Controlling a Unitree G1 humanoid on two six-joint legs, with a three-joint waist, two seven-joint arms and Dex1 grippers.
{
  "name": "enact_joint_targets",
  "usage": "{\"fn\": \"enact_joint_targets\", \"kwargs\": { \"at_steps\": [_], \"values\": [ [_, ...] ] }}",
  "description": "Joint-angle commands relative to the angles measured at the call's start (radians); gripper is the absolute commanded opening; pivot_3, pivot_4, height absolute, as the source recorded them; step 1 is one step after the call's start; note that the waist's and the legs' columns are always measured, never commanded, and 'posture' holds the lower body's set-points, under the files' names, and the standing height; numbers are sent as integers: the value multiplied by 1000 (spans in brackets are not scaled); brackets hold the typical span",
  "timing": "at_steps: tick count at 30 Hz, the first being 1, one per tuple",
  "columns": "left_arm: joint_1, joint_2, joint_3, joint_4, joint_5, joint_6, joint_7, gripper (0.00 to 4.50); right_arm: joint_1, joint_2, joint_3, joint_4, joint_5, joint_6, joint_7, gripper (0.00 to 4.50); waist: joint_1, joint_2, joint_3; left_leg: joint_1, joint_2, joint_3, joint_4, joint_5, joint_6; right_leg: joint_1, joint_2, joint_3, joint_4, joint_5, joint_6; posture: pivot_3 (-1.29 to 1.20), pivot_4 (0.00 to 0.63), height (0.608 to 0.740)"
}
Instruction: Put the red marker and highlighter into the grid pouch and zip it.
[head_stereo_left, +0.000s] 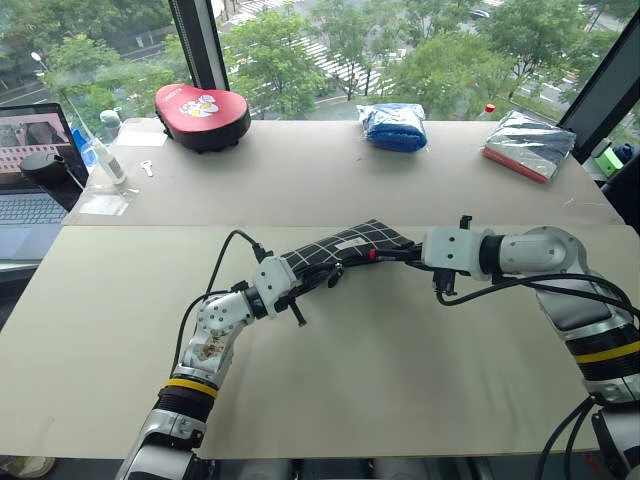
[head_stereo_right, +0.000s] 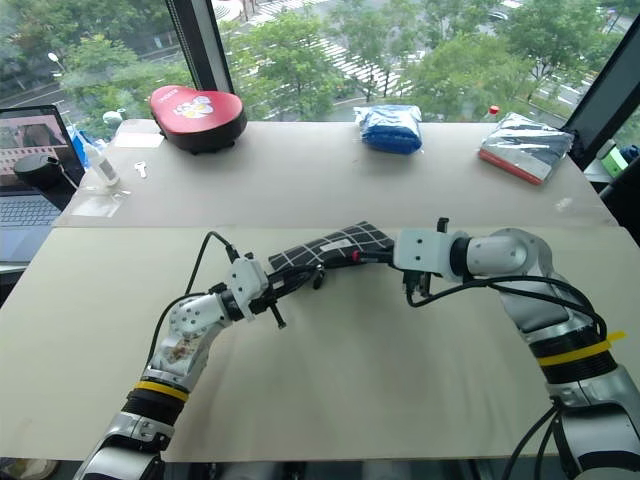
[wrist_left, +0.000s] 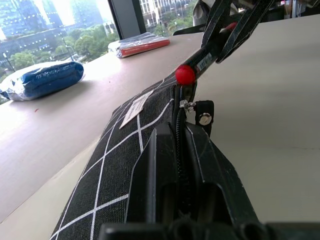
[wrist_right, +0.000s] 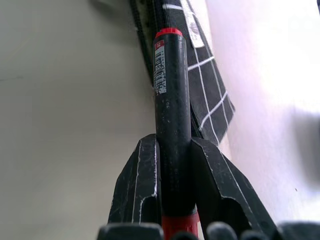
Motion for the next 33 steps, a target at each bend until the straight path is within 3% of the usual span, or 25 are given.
{"fn": "enact_joint_targets", "kwargs": {
  "at_steps": [1,7,12,20,25,33],
  "values": [
    [-17,0,9,-13,-11,-25,-1,0,-52,30,18,23,-44,-76,-30,513,0,0,0,0,0,0,0,0,0,0,0,0,0,0,0,0,150,740],
    [-20,0,12,-14,-12,-23,1,0,-79,43,-8,52,-35,-110,-17,513,1,0,0,0,0,0,0,1,-2,0,0,0,0,0,0,0,150,740],
    [-19,2,14,-15,-14,-21,-1,0,-52,17,-96,42,69,-68,16,513,2,0,0,-1,0,0,0,1,-2,0,0,0,0,0,0,0,150,740],
    [-29,0,12,-1,-19,-21,-12,0,83,-102,-218,-35,201,19,108,513,2,0,0,-2,0,0,-1,0,1,0,0,0,0,0,0,0,150,740],
    [-41,-4,15,10,-24,-21,-20,0,118,-103,-193,-36,151,0,73,513,-2,0,0,-1,1,0,0,-1,1,0,0,0,0,0,0,0,150,740],
    [-38,-1,15,3,-26,-20,-24,0,41,-47,-126,25,82,-32,36,513,0,0,0,-1,0,0,0,0,0,-1,0,0,0,0,0,0,150,740]
  ]
}}
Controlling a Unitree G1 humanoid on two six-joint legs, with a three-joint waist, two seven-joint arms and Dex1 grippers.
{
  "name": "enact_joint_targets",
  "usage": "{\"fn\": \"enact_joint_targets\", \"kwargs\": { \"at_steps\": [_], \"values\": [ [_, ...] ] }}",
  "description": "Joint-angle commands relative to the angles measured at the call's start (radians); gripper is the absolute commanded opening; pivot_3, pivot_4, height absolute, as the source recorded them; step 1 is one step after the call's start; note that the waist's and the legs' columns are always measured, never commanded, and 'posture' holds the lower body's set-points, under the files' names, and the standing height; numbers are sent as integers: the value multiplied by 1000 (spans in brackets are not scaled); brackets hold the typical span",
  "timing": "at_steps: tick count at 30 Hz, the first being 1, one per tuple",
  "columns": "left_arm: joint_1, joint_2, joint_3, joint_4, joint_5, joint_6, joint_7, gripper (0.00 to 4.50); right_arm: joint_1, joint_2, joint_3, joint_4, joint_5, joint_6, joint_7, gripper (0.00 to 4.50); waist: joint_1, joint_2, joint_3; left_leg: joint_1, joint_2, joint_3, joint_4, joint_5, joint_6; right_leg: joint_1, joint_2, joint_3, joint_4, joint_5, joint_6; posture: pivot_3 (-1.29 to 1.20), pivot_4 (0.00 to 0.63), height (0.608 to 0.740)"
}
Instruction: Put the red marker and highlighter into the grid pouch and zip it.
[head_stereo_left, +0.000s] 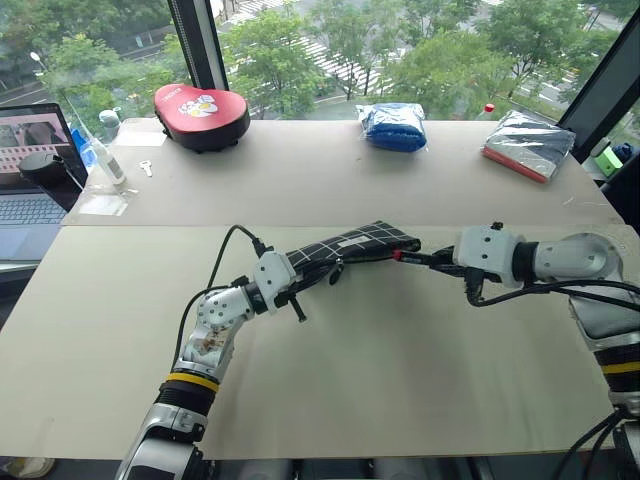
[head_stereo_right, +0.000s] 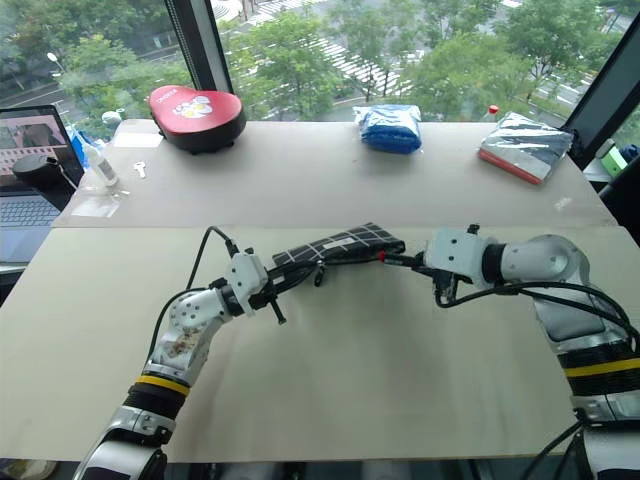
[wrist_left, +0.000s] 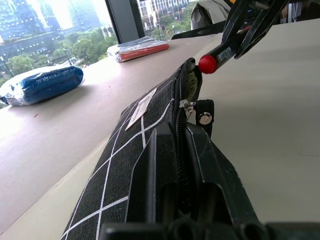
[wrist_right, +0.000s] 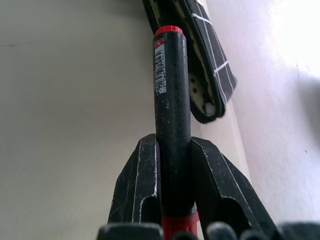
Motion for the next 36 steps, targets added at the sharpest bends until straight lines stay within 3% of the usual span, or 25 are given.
{"fn": "enact_joint_targets", "kwargs": {
  "at_steps": [1,10,19,33,35,36],
  "values": [
    [-7,3,9,-17,-13,-18,-3,0,-57,6,2,7,-19,-33,-11,513,1,0,0,0,0,0,0,0,0,0,0,0,0,0,0,0,150,740],
    [0,1,9,-24,-13,-16,4,0,-143,69,93,47,-86,-92,-5,513,0,0,0,0,0,0,0,1,-2,-1,0,0,0,0,0,0,150,740],
    [-5,2,15,-31,-15,-10,9,0,-269,203,194,152,-225,-237,-116,513,-3,0,0,-7,-1,0,0,3,-5,-8,0,0,1,0,0,0,150,740],
    [7,6,23,-59,-17,3,18,0,-269,295,225,183,-265,-408,-205,513,-11,0,0,-10,-2,0,0,3,-6,-9,1,0,2,0,0,0,150,740],
    [13,8,24,-66,-18,6,17,0,-271,304,214,187,-239,-380,-186,1493,-13,0,0,-9,-2,0,0,3,-6,-9,1,0,2,0,0,0,150,740],
    [14,8,25,-69,-19,8,17,0,-272,309,206,189,-232,-376,-190,1636,-15,0,0,-9,-1,0,0,3,-6,-9,1,0,2,0,0,0,150,740]
  ]
}}
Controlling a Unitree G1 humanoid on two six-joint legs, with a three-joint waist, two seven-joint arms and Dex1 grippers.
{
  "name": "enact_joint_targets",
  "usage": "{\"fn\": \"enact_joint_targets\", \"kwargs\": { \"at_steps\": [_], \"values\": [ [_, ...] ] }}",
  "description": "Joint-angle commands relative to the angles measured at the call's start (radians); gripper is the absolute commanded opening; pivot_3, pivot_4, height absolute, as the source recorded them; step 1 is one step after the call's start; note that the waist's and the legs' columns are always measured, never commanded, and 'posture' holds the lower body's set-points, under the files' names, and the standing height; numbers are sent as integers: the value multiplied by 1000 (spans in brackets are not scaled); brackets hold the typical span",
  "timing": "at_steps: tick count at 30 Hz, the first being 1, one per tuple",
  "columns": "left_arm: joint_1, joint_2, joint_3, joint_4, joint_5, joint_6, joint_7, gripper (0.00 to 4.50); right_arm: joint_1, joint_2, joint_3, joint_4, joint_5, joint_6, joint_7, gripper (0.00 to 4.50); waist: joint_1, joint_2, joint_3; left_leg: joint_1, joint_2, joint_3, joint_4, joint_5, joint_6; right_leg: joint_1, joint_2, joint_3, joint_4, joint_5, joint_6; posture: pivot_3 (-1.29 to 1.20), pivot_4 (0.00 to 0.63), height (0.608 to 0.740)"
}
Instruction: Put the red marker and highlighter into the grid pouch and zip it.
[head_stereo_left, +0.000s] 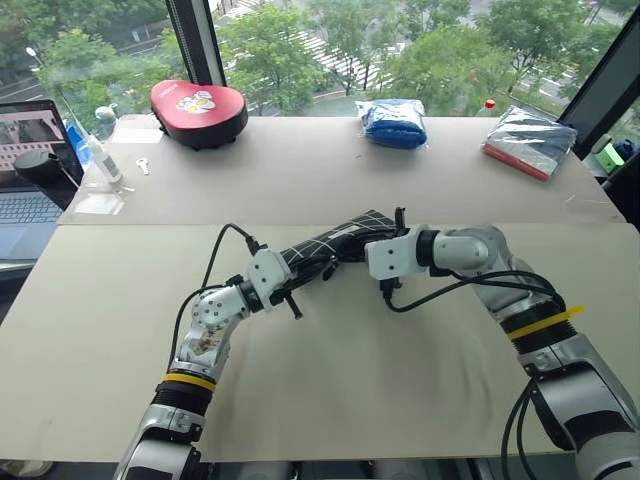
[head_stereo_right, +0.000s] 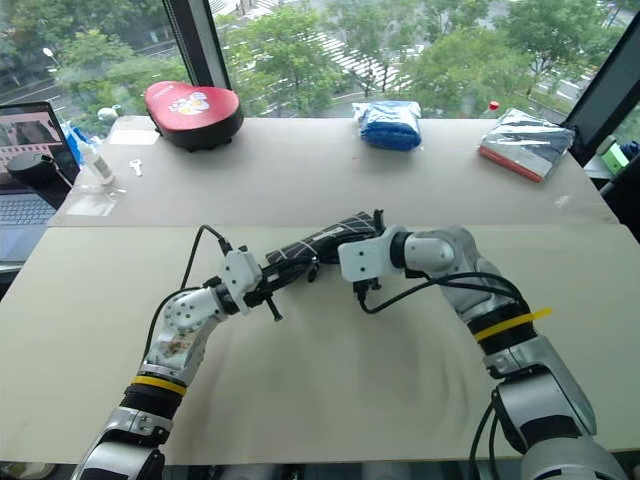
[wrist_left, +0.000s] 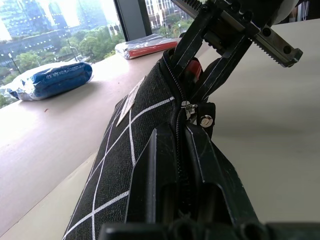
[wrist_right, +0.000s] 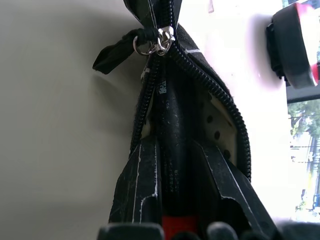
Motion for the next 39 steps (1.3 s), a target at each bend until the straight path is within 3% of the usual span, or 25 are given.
{"fn": "enact_joint_targets", "kwargs": {
  "at_steps": [1,4,13,16,19,23,28,33,39],
  "values": [
    [1,-5,3,-55,-22,9,7,0,-31,21,-40,-14,44,-17,-28,2029,-3,0,0,0,0,0,0,0,0,0,0,0,0,0,0,0,150,740],
    [-5,-14,15,-61,-39,27,16,0,-48,14,-49,9,31,-24,-49,3021,-3,0,0,0,0,0,0,0,0,0,0,0,0,0,0,0,150,740],
    [-12,-24,22,-62,-57,59,22,0,-54,-68,-186,-12,189,34,9,3021,-4,0,0,0,0,0,0,0,0,0,0,0,0,0,0,0,150,740],
    [-15,-22,16,-52,-47,50,17,0,57,-128,-290,-205,477,364,174,3021,1,0,0,-1,1,-1,0,0,0,0,0,0,0,0,0,0,150,740],
    [-13,-21,10,-45,-43,44,10,0,169,-204,-395,-400,762,755,230,3021,12,0,0,-1,1,-2,0,-1,2,1,0,-1,0,0,0,0,150,740],
    [-12,-21,5,-38,-39,37,3,0,324,-278,-438,-562,927,998,238,3021,16,0,0,-2,1,-1,1,-3,5,1,-1,-1,-1,0,0,0,150,740],
    [-20,-25,1,-26,-38,31,-5,0,380,-148,-359,-623,926,1136,37,3021,13,0,0,1,2,-1,1,-4,7,1,-1,1,-1,0,0,0,150,740],
    [-29,-27,-1,-17,-38,27,-12,0,287,55,-258,-531,827,1205,-196,3021,13,0,0,1,1,-1,1,-3,6,0,-1,1,0,2,-2,0,150,740],
    [-36,-31,-5,-16,-38,24,-13,0,217,166,-196,-472,780,1201,-253,3021,16,0,0,0,0,-2,2,0,0,0,-1,0,0,2,-3,0,150,740]
  ]
}}
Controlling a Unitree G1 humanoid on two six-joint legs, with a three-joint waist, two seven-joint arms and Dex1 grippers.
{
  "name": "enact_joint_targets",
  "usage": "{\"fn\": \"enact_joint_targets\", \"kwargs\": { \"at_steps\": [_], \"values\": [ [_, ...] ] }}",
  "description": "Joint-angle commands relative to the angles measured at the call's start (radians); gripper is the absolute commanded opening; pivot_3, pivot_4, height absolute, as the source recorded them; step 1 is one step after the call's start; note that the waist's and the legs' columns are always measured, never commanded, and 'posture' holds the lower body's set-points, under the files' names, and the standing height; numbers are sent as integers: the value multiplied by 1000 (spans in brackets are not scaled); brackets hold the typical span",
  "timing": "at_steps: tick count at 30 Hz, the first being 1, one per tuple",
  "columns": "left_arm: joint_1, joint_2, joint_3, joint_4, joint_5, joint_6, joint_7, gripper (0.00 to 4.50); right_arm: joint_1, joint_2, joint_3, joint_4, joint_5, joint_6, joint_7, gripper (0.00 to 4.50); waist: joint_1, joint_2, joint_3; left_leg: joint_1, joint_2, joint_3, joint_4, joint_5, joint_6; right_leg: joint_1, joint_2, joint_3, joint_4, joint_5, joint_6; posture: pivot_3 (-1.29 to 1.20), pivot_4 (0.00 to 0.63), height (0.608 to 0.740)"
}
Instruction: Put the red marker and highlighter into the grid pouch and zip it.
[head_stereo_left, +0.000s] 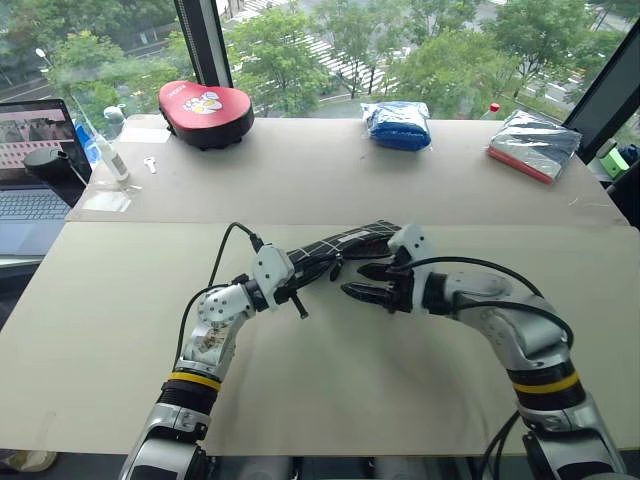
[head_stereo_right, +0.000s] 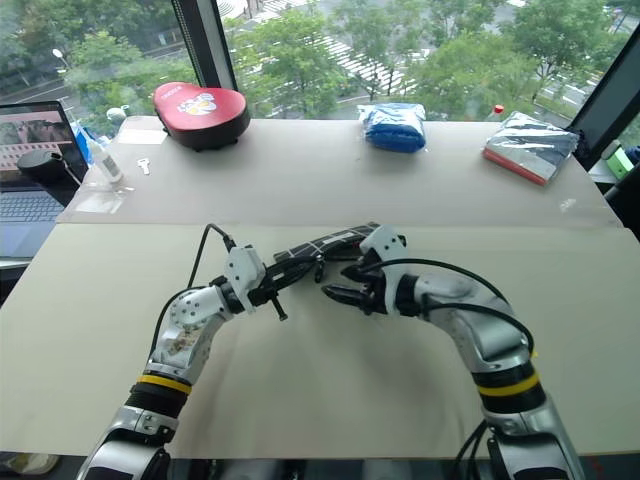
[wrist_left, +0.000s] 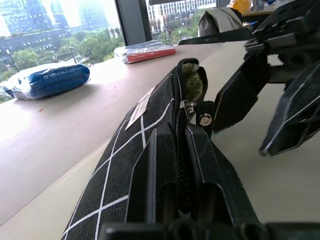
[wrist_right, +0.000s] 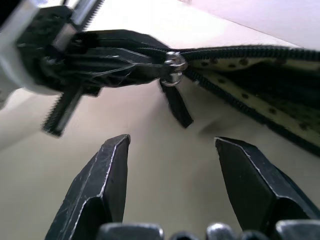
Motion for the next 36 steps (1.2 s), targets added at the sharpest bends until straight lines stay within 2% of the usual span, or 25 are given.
{"fn": "enact_joint_targets", "kwargs": {
  "at_steps": [1,8,12,18,22,26,32,36],
  "values": [
    [-18,-5,0,-13,-4,-20,-1,0,-37,27,10,-6,-9,-7,-11,3021,-2,0,0,0,0,0,0,0,0,0,0,0,0,0,0,0,150,740],
    [-23,-9,0,-10,-4,-24,1,0,-86,72,26,51,-46,-35,-19,3021,-7,0,0,0,0,0,0,0,0,0,1,-1,1,0,0,0,150,740],
    [-22,-11,0,-8,-4,-25,1,0,-89,68,19,66,-69,-58,-5,2211,-8,0,0,0,-1,0,0,0,0,0,1,-1,1,0,0,0,150,740],
    [-27,-13,3,-2,-4,-27,4,0,-71,31,6,38,-59,-60,35,99,-9,0,0,0,-1,0,0,0,0,0,1,-1,1,0,0,0,150,740],
    [-24,-13,3,-7,-4,-25,8,0,-71,14,-7,31,-54,-56,48,45,-10,0,0,0,-1,0,0,0,0,0,1,-1,1,0,0,0,150,740],
    [-17,-13,4,-17,-2,-21,13,0,-63,-51,-38,8,-59,-47,61,45,-9,0,0,0,-1,0,0,0,0,0,1,-1,1,0,0,0,150,740],
    [-8,-10,2,-17,-4,-21,13,0,-23,-333,-69,1,-97,-90,200,45,-1,0,0,0,-1,0,0,-1,1,1,1,-1,0,0,1,0,150,740],
    [-10,-14,-3,-10,-3,-25,12,0,-16,-453,-96,28,-100,-125,272,45,-8,0,0,0,0,1,0,-1,2,1,1,-1,-1,0,1,0,150,740]
  ]
}}
